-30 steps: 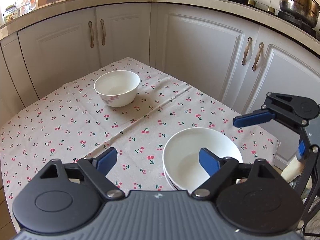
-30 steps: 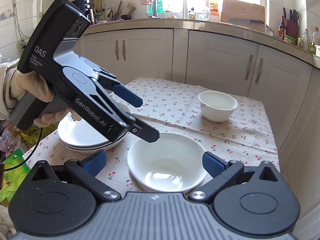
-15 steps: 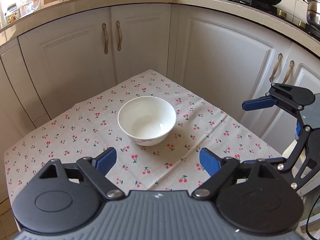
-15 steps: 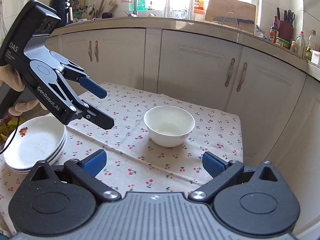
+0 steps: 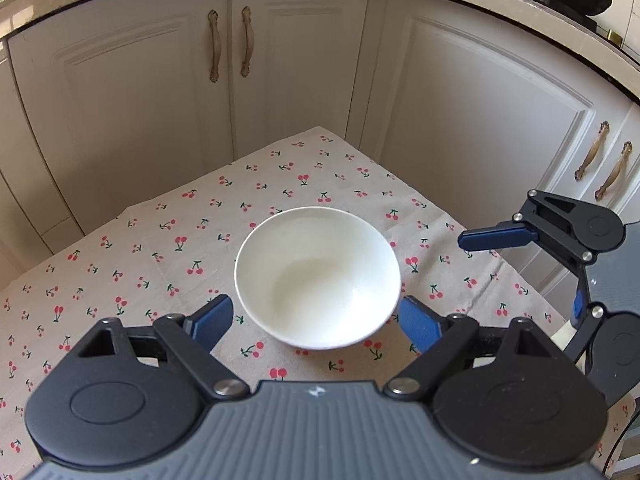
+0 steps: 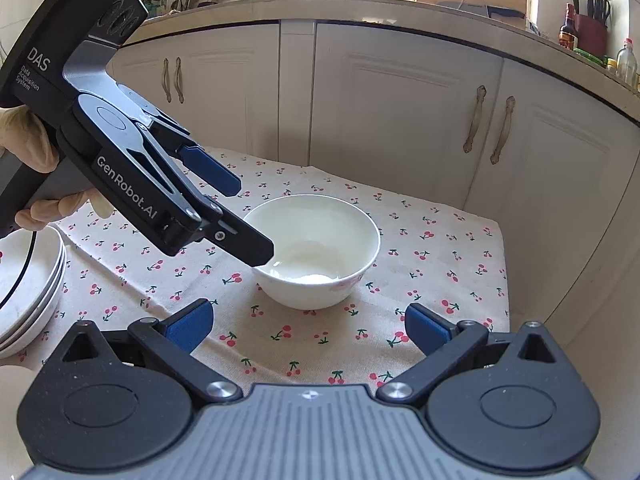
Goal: Organize plates and bowls
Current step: 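Move the left tool to the rim of the last white bowl, then grasp the bowl rim with the left tool and lift it, then carry the bowl with the left tool and lower it onto the bowl stack, then open the left tool and withdraw it from the bowls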
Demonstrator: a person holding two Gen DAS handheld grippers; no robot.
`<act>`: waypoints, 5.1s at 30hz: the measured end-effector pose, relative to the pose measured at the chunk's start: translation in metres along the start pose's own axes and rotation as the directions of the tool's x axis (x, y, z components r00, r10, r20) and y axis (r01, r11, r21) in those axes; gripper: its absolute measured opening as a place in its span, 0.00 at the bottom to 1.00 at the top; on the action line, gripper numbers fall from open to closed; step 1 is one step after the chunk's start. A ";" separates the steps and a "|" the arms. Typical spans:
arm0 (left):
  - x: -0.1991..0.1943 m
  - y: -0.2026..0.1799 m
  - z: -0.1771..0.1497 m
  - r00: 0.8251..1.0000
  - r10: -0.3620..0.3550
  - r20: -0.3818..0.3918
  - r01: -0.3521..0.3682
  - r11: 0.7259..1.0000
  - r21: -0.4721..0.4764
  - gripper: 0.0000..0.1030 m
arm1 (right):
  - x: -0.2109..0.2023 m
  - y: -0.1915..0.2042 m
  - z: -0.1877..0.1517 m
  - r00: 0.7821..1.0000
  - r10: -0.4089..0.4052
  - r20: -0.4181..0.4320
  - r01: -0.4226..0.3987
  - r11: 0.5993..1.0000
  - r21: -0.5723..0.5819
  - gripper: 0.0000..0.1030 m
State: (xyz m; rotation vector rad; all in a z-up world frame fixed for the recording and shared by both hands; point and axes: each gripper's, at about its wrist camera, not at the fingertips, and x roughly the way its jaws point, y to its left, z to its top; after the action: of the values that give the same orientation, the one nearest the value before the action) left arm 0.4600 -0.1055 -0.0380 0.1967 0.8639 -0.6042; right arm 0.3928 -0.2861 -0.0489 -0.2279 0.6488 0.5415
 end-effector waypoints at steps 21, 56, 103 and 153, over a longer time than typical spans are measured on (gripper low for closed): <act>0.044 0.030 0.010 1.000 0.008 -0.019 -0.008 1.000 -0.013 0.72 | 0.053 0.002 0.013 1.000 0.022 0.004 -0.022 0.998 -0.062 0.95; 0.046 0.026 0.012 0.999 -0.044 -0.017 0.044 0.999 -0.021 0.62 | 0.051 -0.001 0.015 1.000 0.029 0.001 -0.029 0.999 -0.029 0.88; -0.132 -0.103 -0.085 0.997 -0.041 0.072 0.037 0.998 0.058 0.63 | -0.140 0.111 -0.022 1.000 0.009 0.000 -0.009 1.000 -0.025 0.88; -0.118 -0.106 -0.128 0.997 -0.069 0.029 0.068 0.997 0.018 0.65 | -0.134 0.134 -0.058 0.996 0.047 -0.078 -0.046 0.999 0.004 0.88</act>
State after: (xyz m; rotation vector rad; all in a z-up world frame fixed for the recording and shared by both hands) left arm 0.2570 -0.0916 -0.0227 0.1736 0.8401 -0.6773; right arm 0.2005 -0.2492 -0.0148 -0.2330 0.7320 0.5788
